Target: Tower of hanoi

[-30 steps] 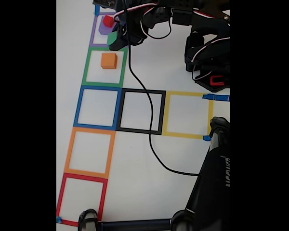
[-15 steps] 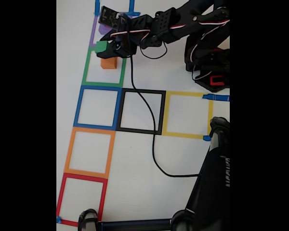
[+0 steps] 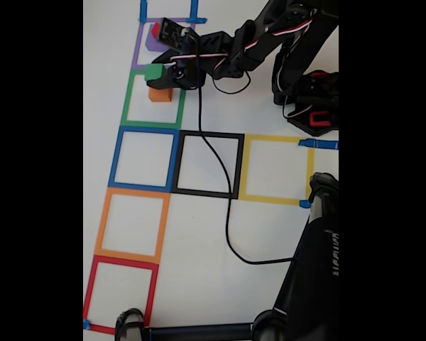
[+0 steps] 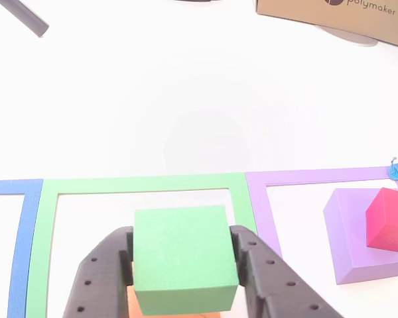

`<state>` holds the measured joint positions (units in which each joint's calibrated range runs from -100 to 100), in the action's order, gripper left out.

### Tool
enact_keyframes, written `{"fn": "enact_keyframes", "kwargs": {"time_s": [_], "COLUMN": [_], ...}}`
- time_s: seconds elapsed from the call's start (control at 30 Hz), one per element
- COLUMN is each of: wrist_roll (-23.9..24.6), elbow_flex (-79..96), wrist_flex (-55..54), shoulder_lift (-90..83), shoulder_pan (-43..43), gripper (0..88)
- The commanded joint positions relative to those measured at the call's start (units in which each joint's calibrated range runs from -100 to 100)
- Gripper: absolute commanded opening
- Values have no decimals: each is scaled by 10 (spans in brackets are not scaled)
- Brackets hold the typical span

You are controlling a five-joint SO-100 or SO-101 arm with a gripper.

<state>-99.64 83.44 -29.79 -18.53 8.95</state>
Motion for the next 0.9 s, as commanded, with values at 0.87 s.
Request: {"fn": "enact_keyframes", "kwargs": {"time_s": [0.87], "wrist_roll": [-4], "elbow_flex": [-28], "wrist_flex": [-155], "shoulder_lift": [143], "shoulder_pan": [-5], "gripper": [82]}}
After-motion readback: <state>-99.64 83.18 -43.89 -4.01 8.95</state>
